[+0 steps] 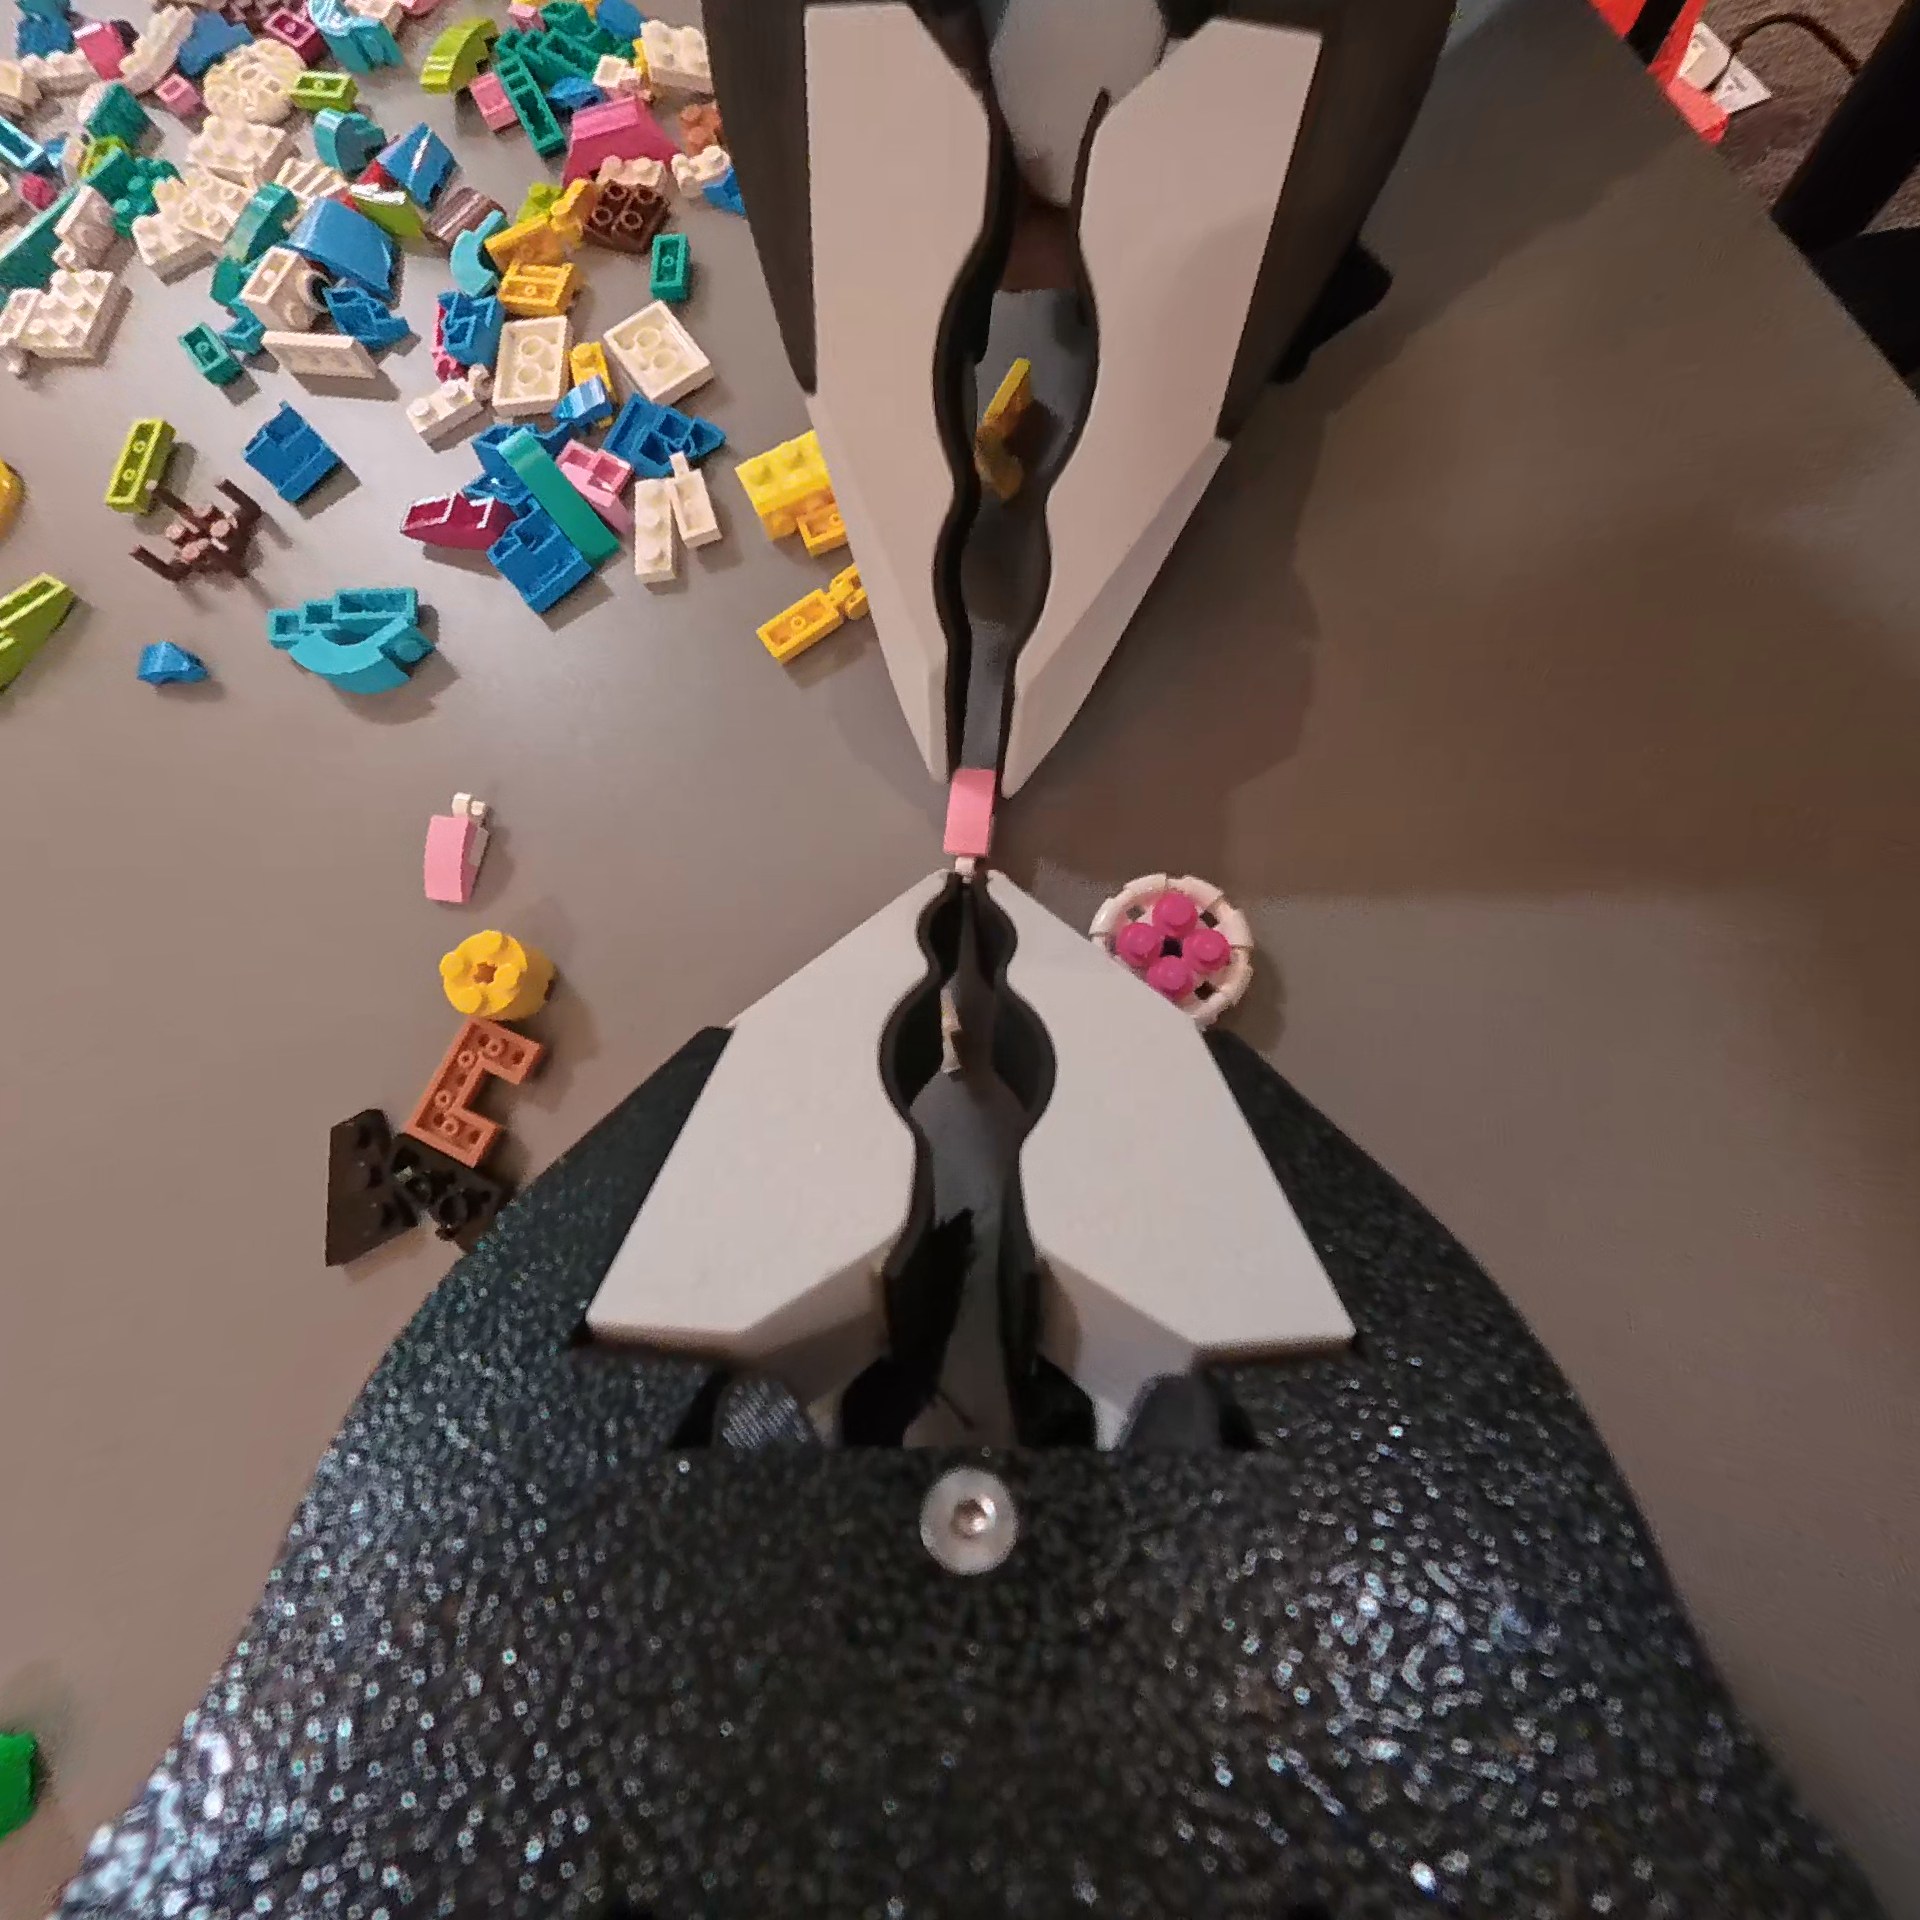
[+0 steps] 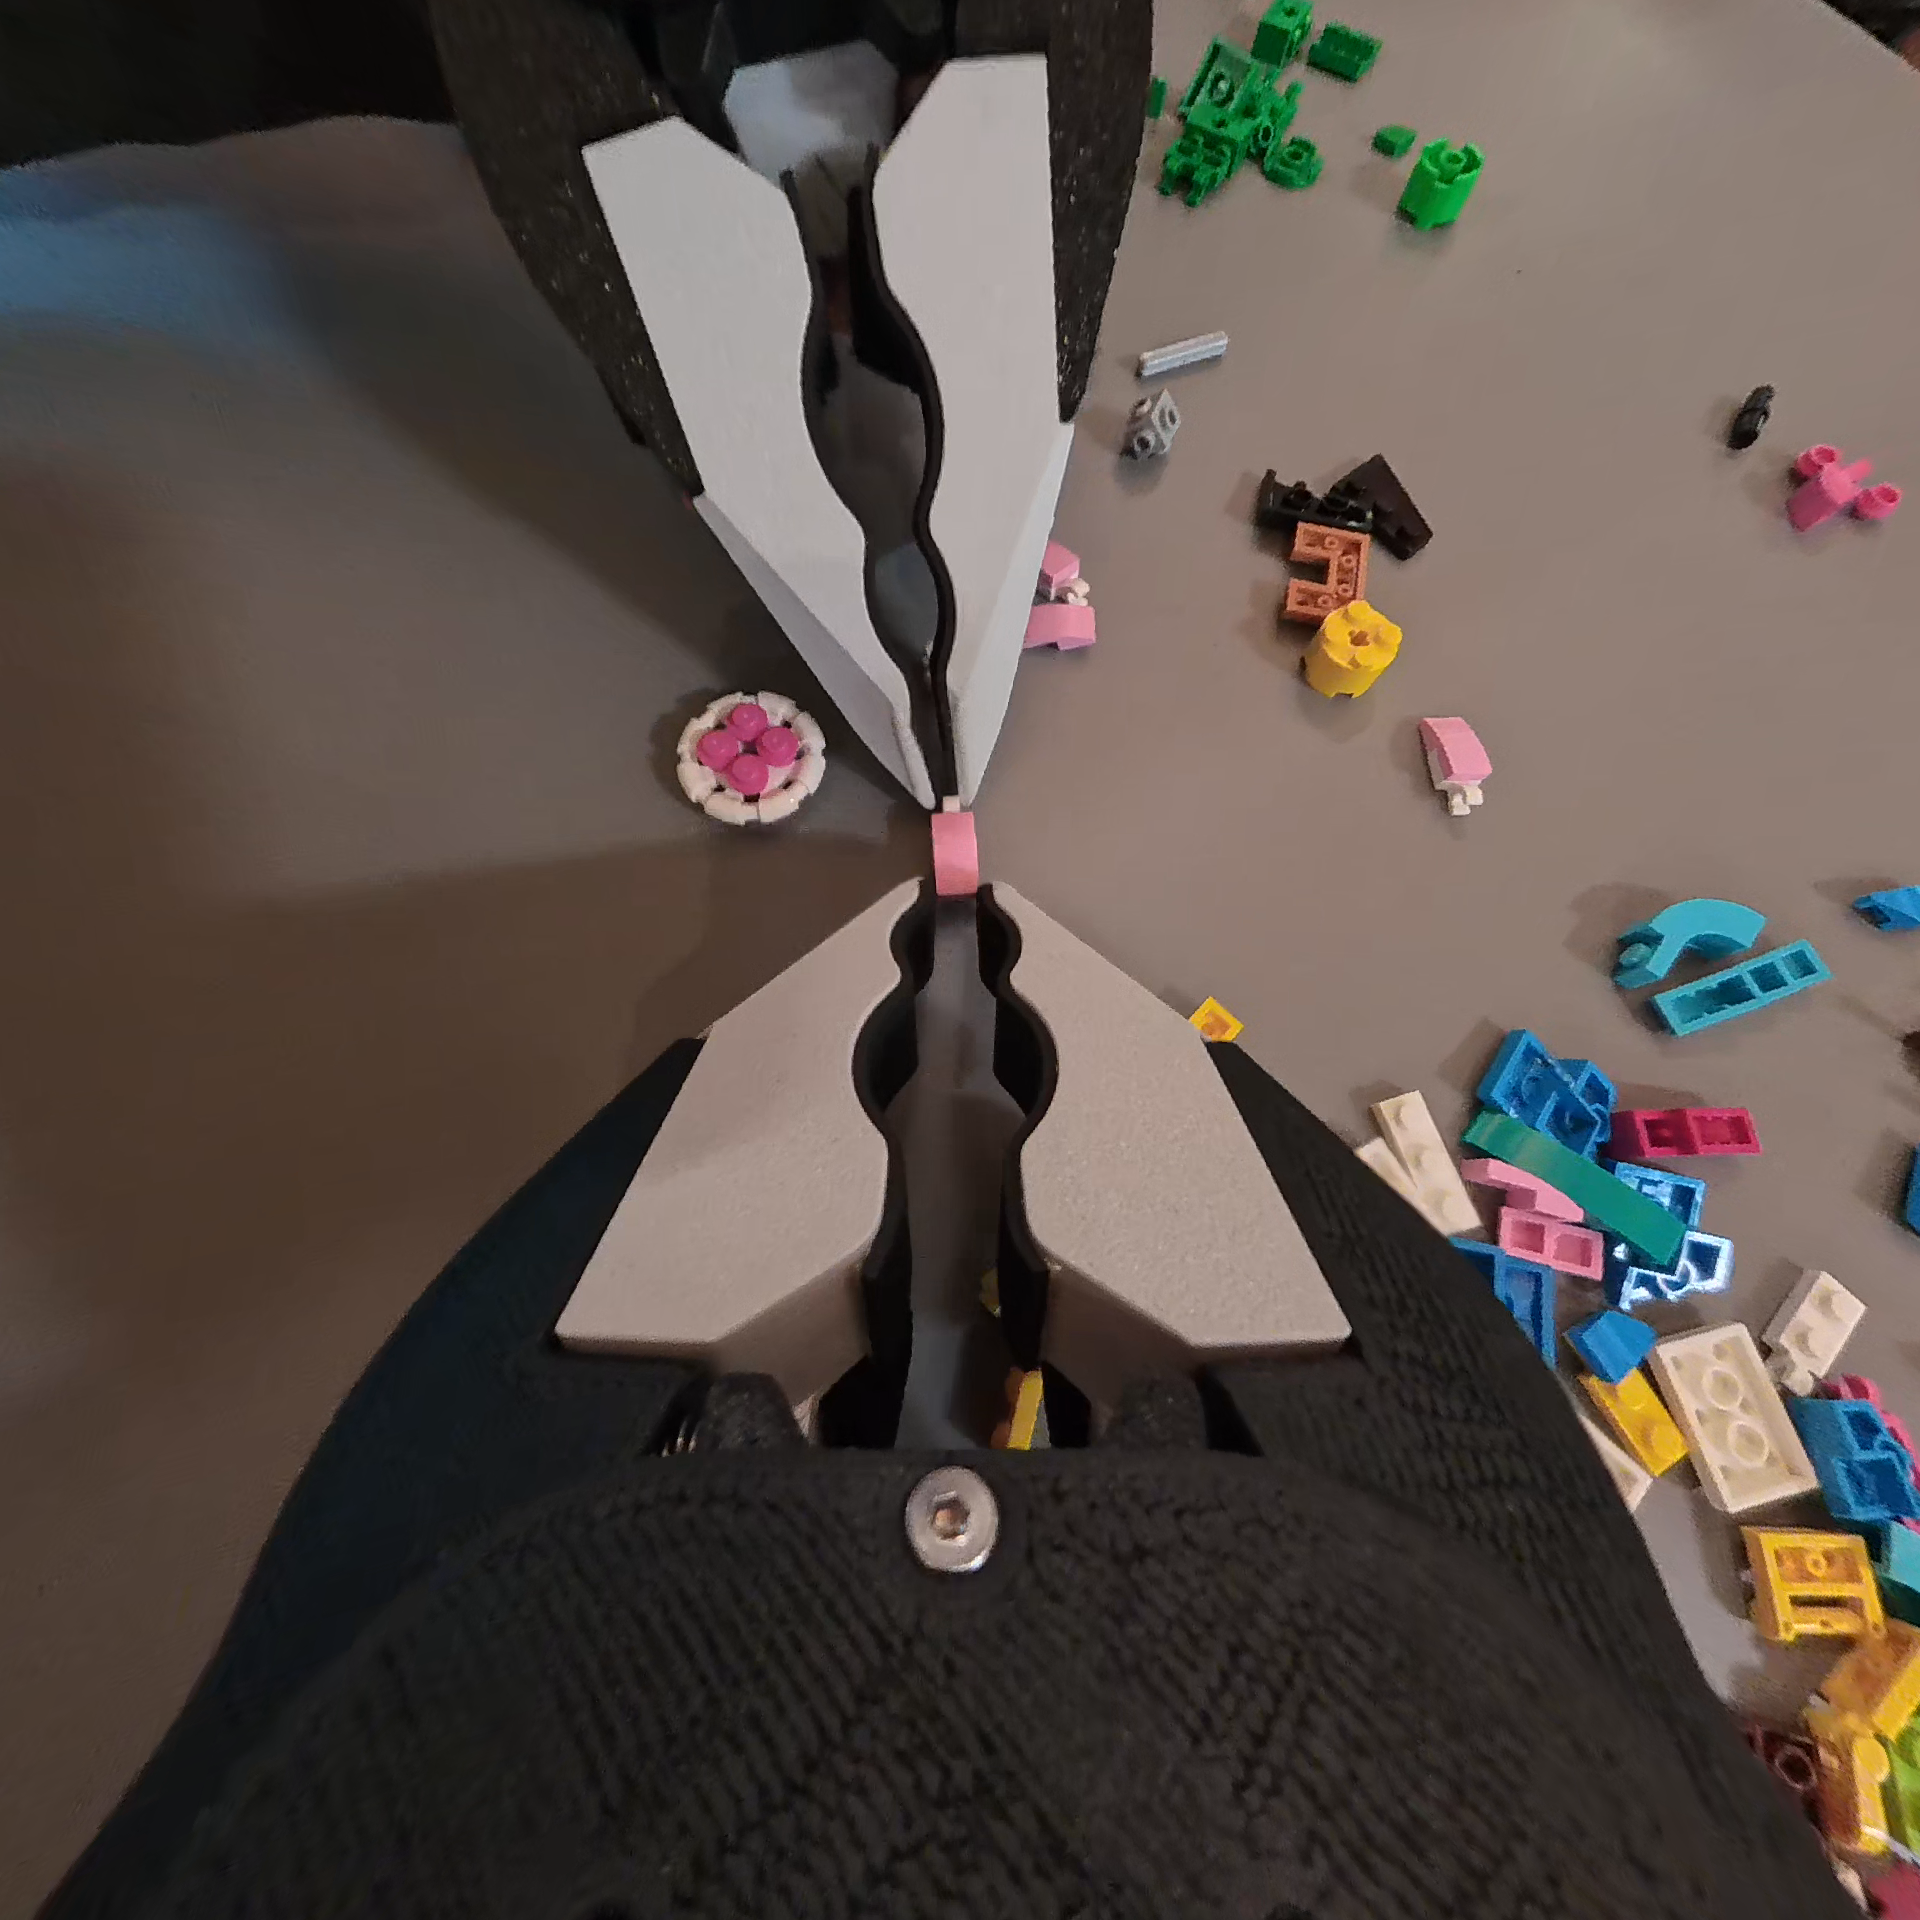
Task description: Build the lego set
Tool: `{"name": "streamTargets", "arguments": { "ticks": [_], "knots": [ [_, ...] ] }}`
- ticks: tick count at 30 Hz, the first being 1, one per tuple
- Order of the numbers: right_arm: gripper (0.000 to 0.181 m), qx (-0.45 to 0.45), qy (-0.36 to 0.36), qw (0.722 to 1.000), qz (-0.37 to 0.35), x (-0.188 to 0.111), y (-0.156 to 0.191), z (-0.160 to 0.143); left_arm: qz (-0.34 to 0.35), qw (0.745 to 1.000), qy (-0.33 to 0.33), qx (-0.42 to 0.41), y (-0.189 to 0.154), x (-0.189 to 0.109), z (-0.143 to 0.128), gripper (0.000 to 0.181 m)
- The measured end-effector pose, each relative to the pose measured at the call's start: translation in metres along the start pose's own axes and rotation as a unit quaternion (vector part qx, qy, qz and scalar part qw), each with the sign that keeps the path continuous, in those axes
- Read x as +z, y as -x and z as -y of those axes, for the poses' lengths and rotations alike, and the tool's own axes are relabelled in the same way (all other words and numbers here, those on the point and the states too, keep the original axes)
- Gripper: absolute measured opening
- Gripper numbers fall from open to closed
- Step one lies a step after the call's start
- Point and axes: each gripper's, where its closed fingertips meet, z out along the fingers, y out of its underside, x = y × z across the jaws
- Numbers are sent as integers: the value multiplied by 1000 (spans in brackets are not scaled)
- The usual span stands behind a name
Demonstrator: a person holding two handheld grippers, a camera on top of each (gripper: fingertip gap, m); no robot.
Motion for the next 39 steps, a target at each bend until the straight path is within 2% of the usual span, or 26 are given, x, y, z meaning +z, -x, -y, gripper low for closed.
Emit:
{"name": "streamTargets", "arguments": {
  "ticks": [1,7,11,20,31,39],
  "knots": [
    [7,-1,2,1000,-2,0,0,0,2,1000,1,4,0,0,0,0],
    [7,2,9,1000,-7,0,0,-1,16,1000,5,6,1,0,0,0],
    [7,-1,10,1000,-9,0,0,-1,20,1000,-1,-5,4,-1,1,13],
    [7,-2,9,1000,-9,0,-1,-1,-15,1000,-9,-13,-1,4,4,3],
    [8,-20,9,1000,-14,0,-1,-1,-5,999,-21,-28,-1,4,4,0],
    [16,-30,9,999,-10,-2,-1,-2,-4,999,-27,-26,-1,4,4,0]
  ]
}}
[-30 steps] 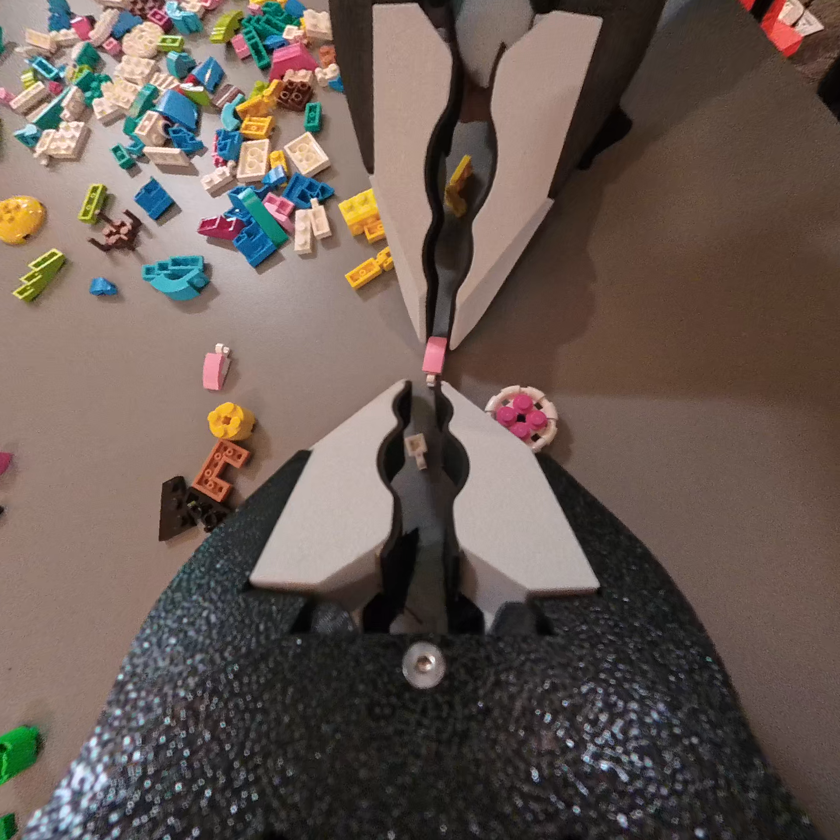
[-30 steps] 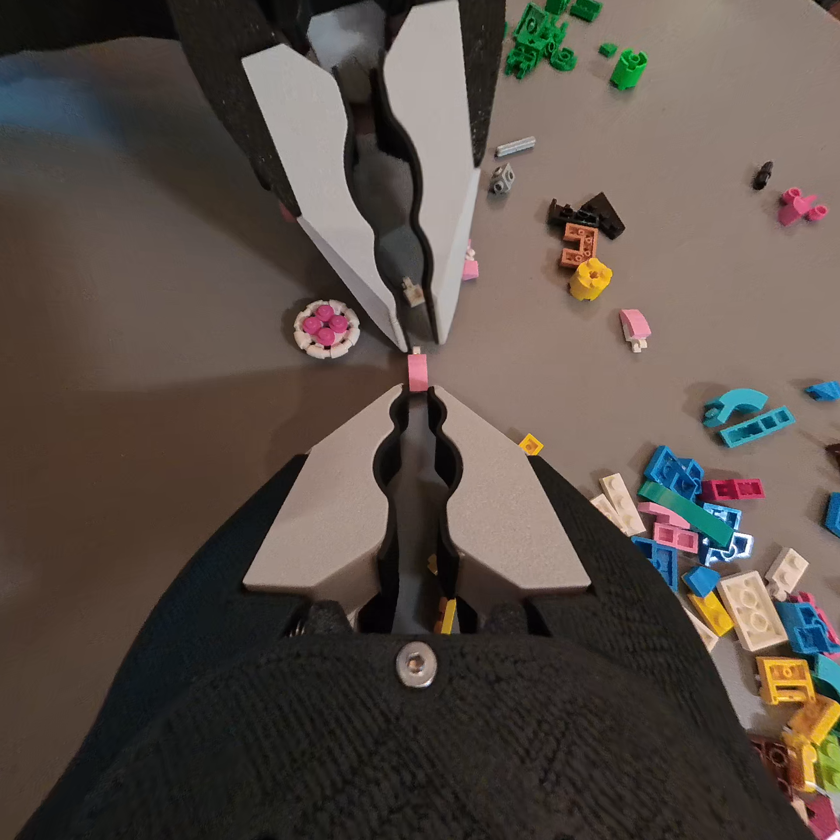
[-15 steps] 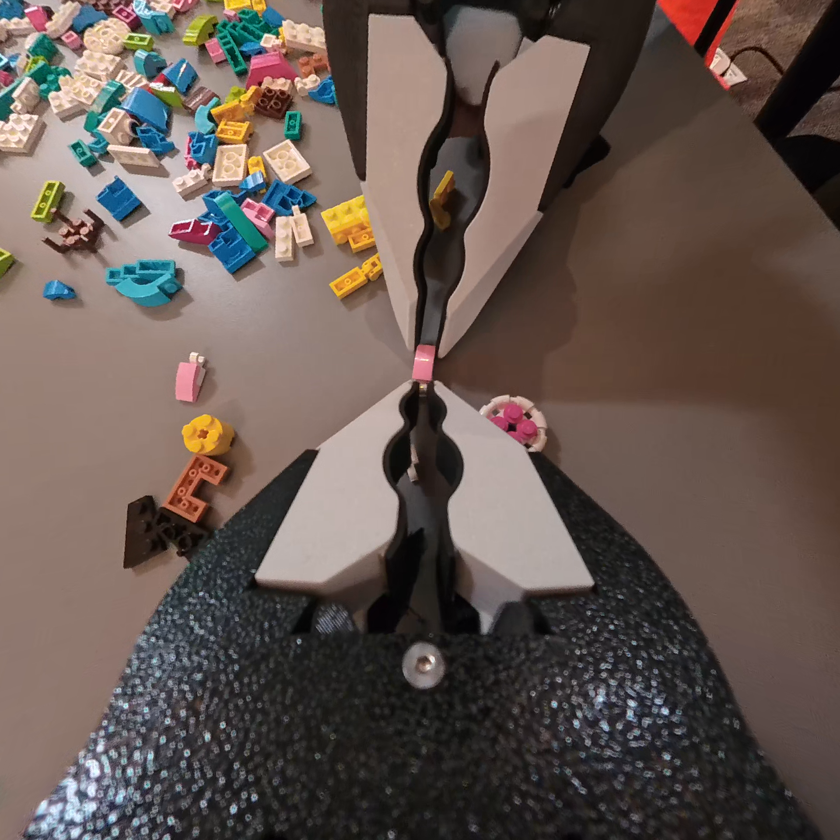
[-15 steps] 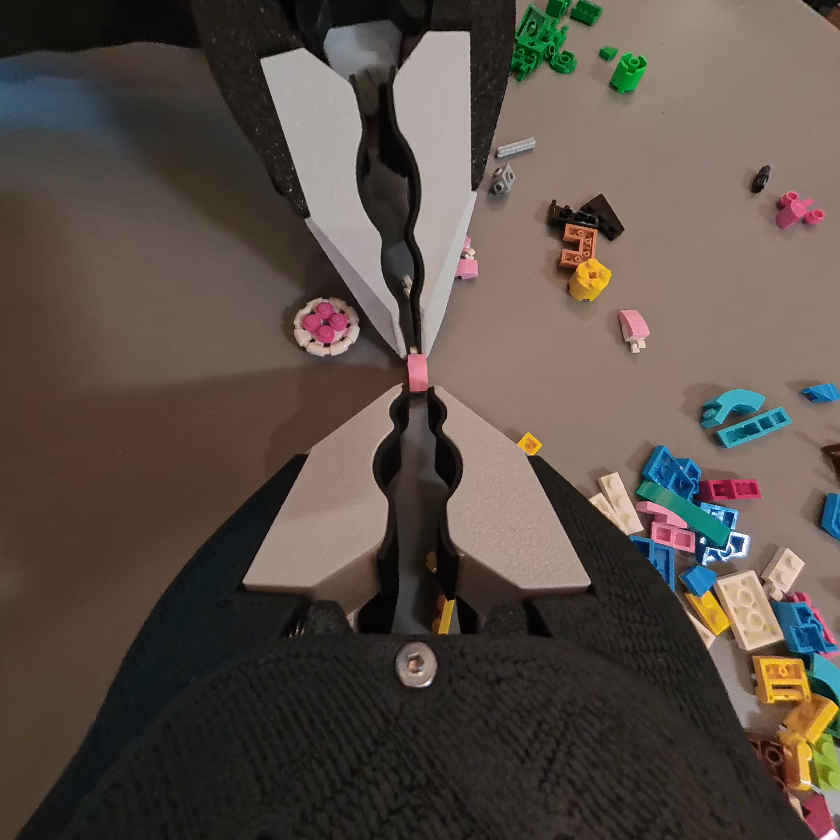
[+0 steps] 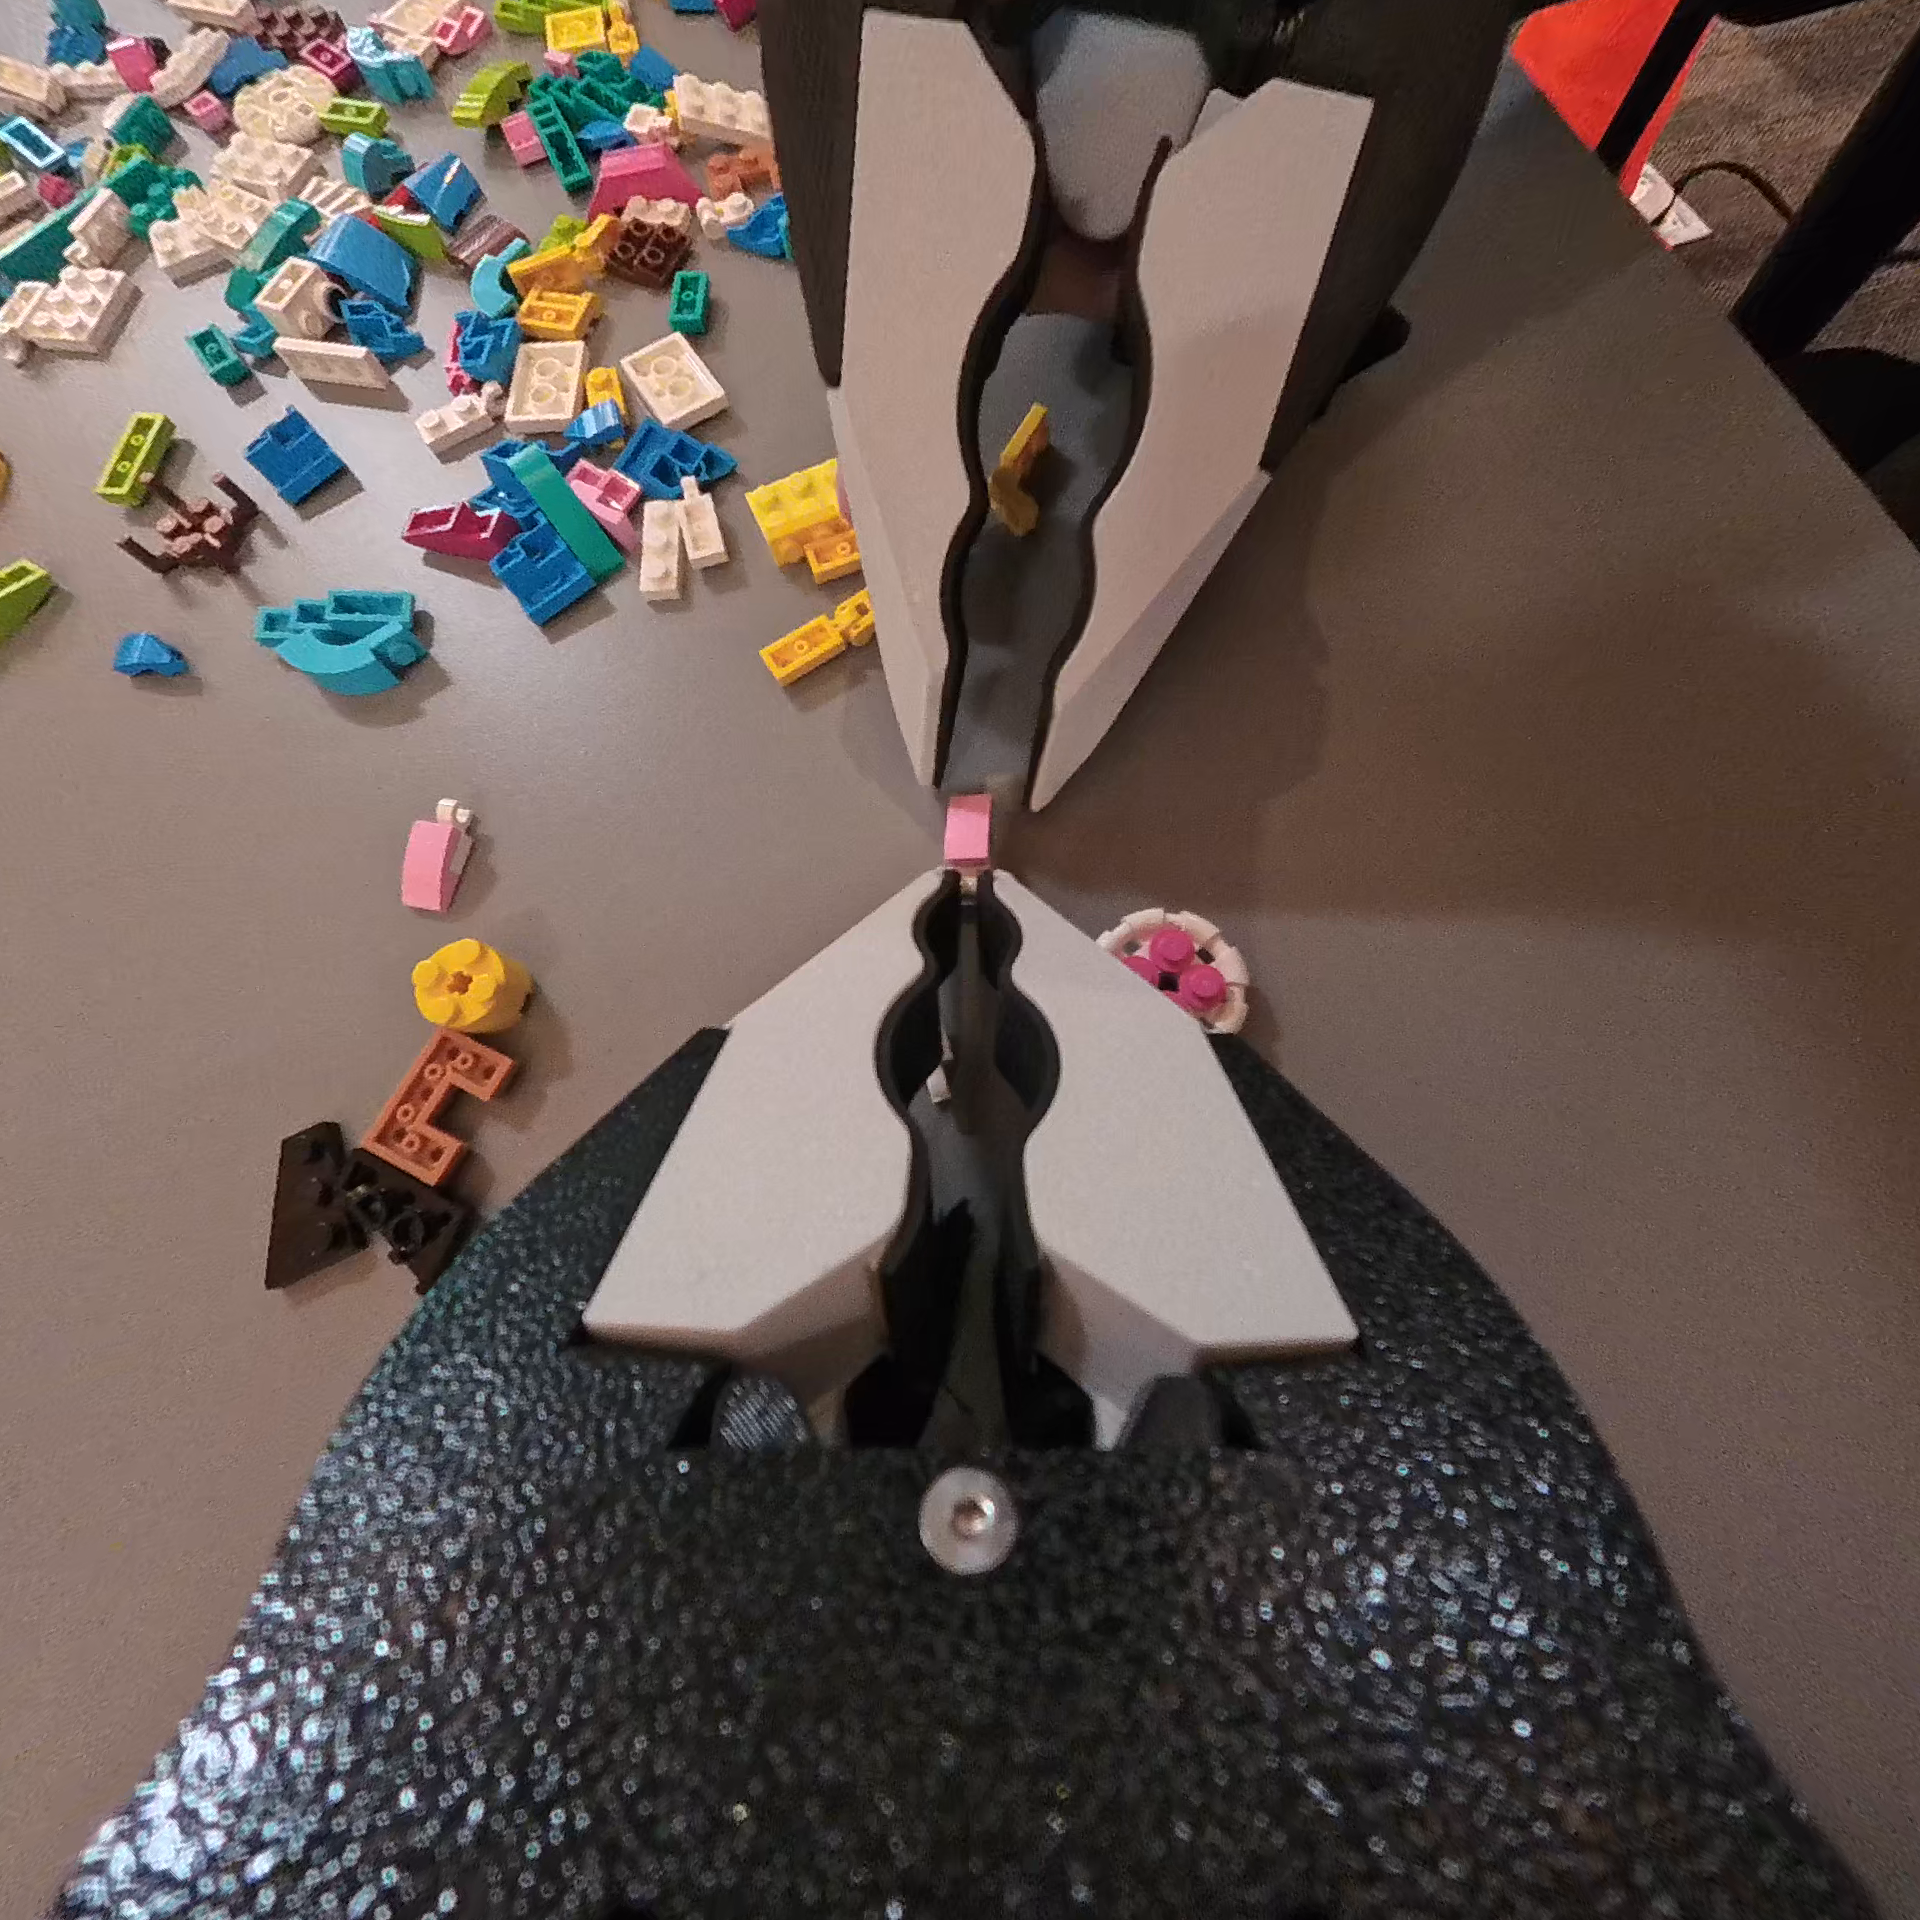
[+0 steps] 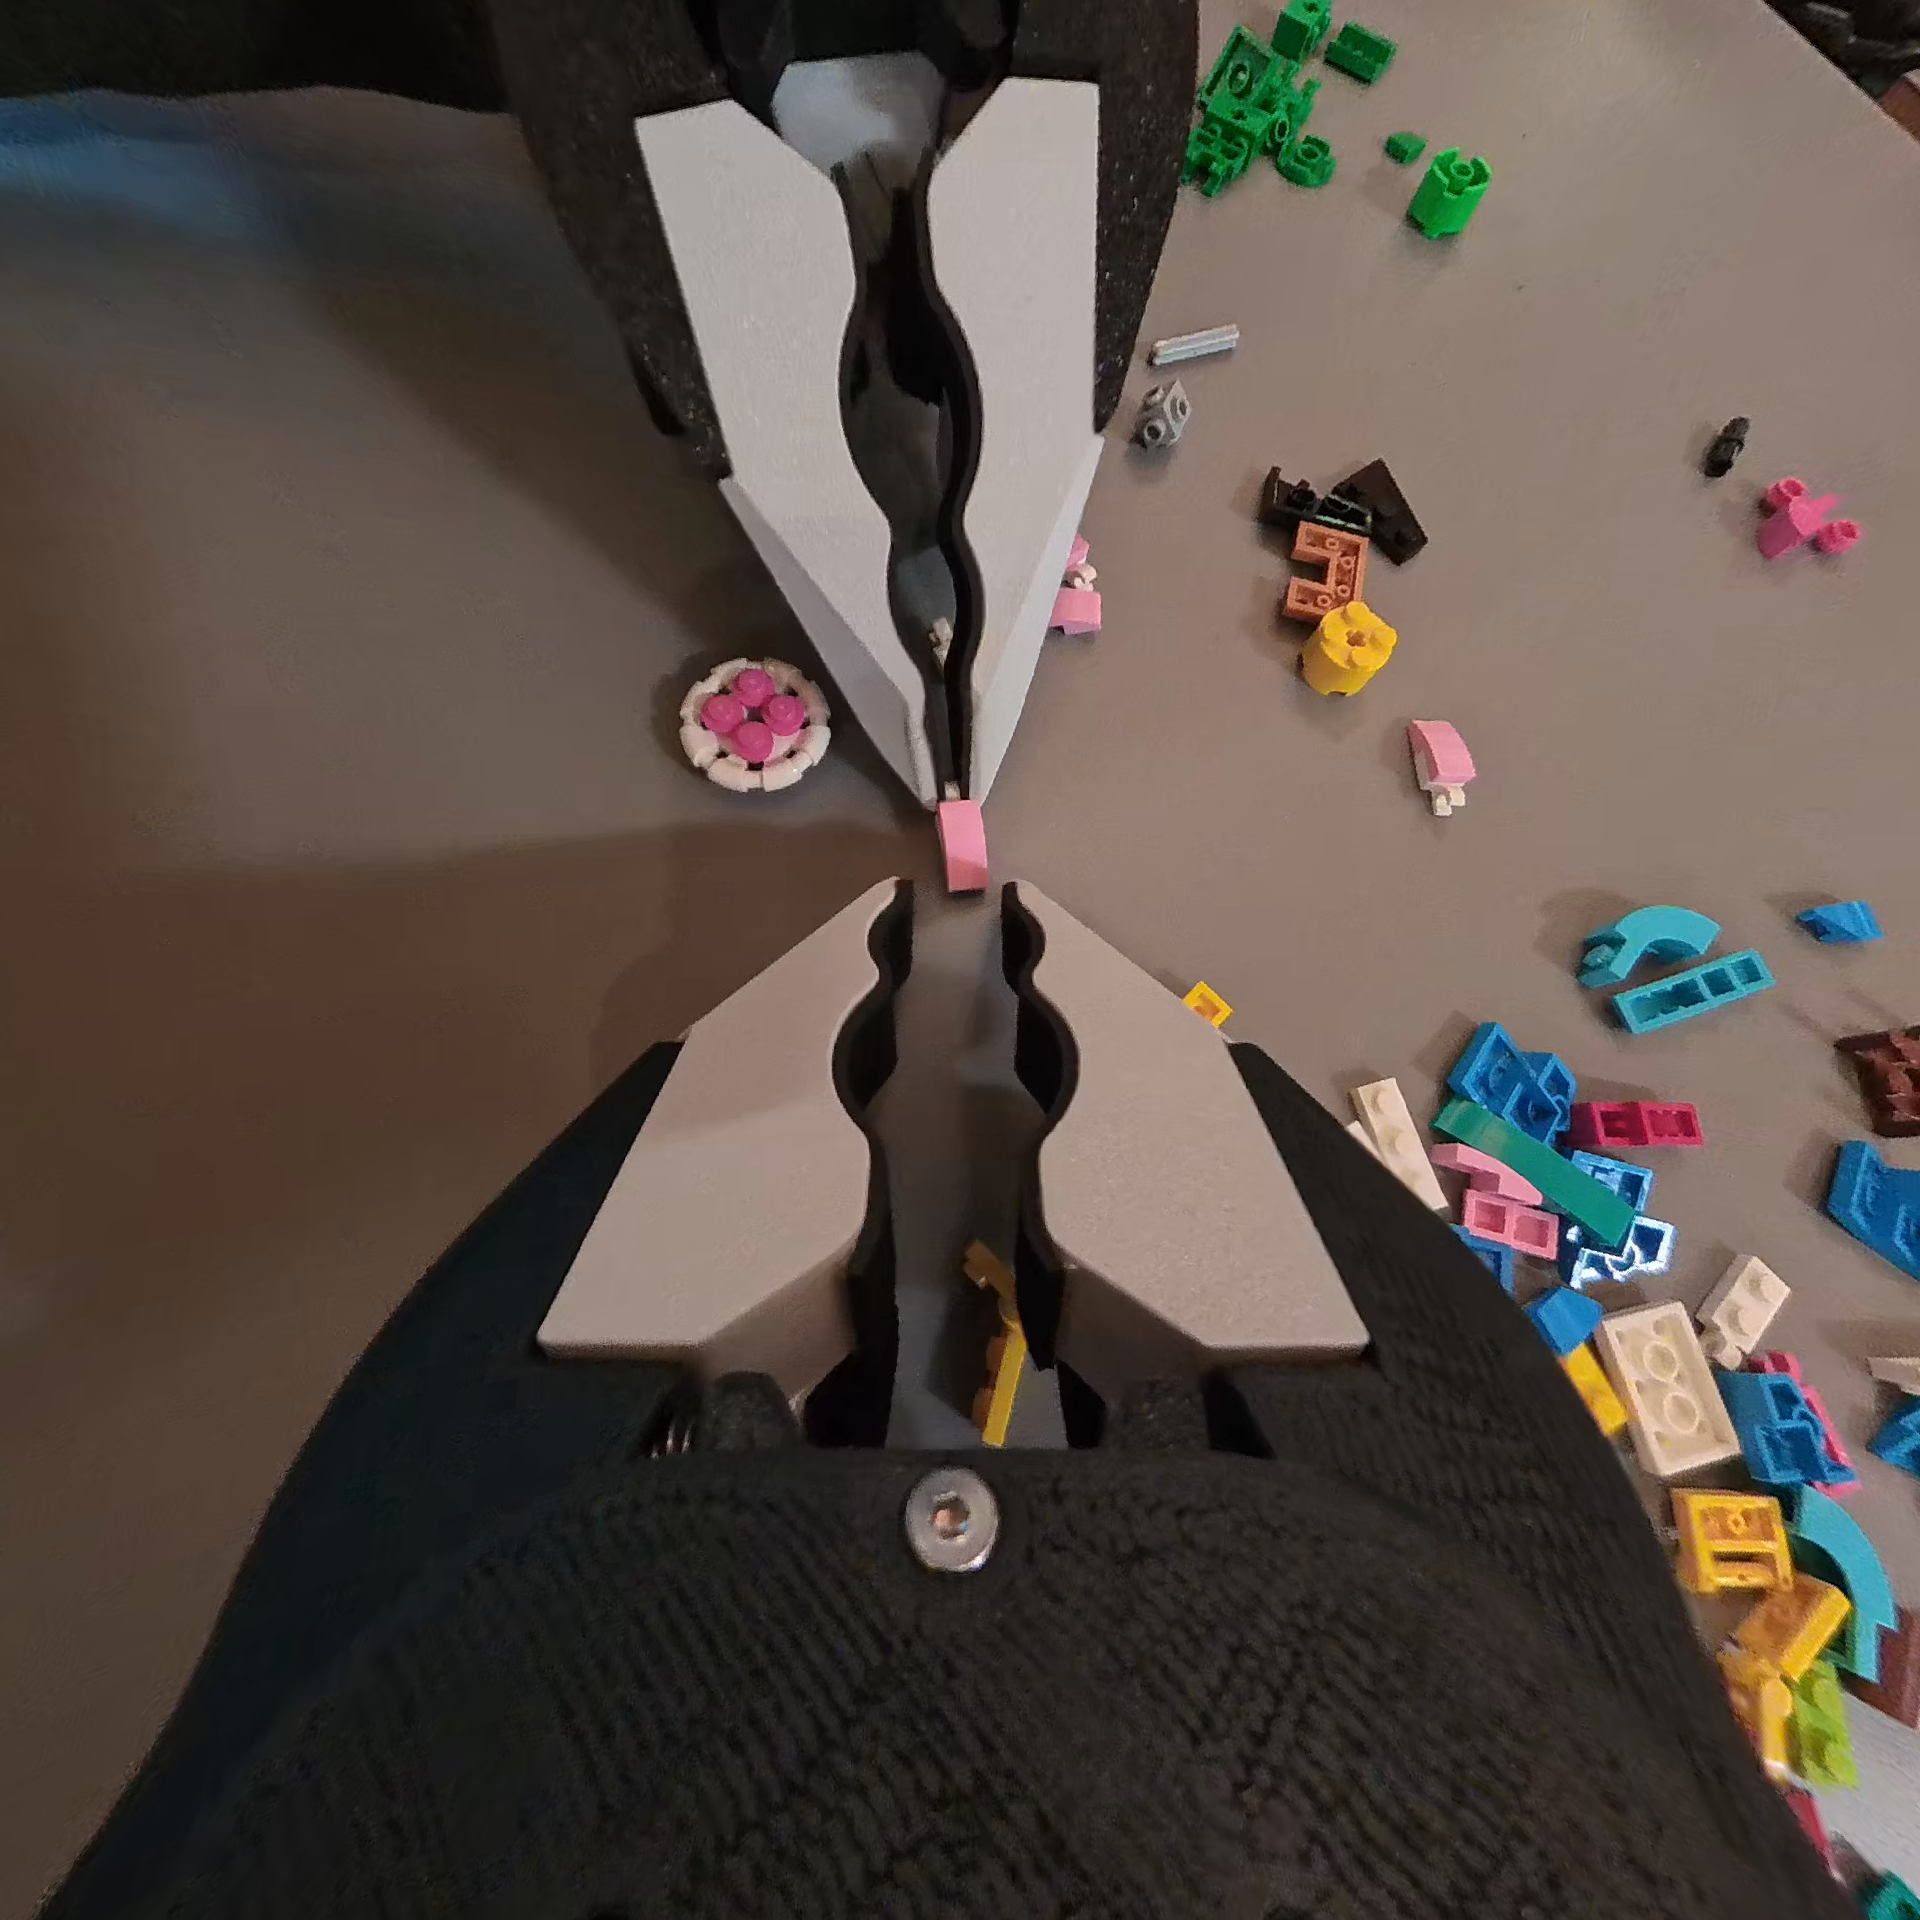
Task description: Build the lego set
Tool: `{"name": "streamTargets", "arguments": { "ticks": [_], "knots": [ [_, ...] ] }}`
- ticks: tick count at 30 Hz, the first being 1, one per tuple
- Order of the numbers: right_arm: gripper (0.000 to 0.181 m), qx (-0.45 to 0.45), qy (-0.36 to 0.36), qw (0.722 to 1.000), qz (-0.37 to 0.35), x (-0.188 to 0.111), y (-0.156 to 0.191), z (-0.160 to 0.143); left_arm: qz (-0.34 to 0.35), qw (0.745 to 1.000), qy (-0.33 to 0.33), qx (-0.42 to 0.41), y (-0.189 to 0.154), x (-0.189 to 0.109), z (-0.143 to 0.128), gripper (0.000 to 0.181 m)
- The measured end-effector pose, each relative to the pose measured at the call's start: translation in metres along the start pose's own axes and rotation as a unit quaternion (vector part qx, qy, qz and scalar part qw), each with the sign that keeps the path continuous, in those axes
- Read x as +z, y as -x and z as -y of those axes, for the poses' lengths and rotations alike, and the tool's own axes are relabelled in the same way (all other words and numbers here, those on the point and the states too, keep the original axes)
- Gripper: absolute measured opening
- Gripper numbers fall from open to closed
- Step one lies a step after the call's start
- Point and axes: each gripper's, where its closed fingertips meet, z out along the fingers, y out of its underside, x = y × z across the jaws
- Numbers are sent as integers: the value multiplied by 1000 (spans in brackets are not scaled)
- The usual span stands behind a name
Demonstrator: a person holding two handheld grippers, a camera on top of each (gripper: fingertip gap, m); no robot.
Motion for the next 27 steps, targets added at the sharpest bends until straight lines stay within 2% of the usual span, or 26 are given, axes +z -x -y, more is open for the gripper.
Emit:
{"name": "streamTargets", "arguments": {
  "ticks": [3,6,10,13,17,21,27],
  "knots": [
    [22,-39,-10,999,-14,-1,1,3,5,1000,-1,-6,2,0,0,0],
    [28,-122,-21,991,-52,-1,3,7,8,1000,-2,-15,4,-1,-1,0],
    [30,-260,-11,954,-150,-1,-7,13,11,1000,-6,-28,7,-2,0,0],
    [31,-321,-6,926,-200,1,-13,18,11,999,-18,-37,10,-5,5,0],
    [26,-369,1,897,-244,3,-18,22,9,998,-31,-45,11,-8,10,0],
    [10,-381,-3,887,-259,4,-19,24,11,998,-45,-52,12,-11,15,0],
    [6,-415,7,865,-281,2,-19,27,5,996,-35,-82,11,-13,18,0]
  ]
}}
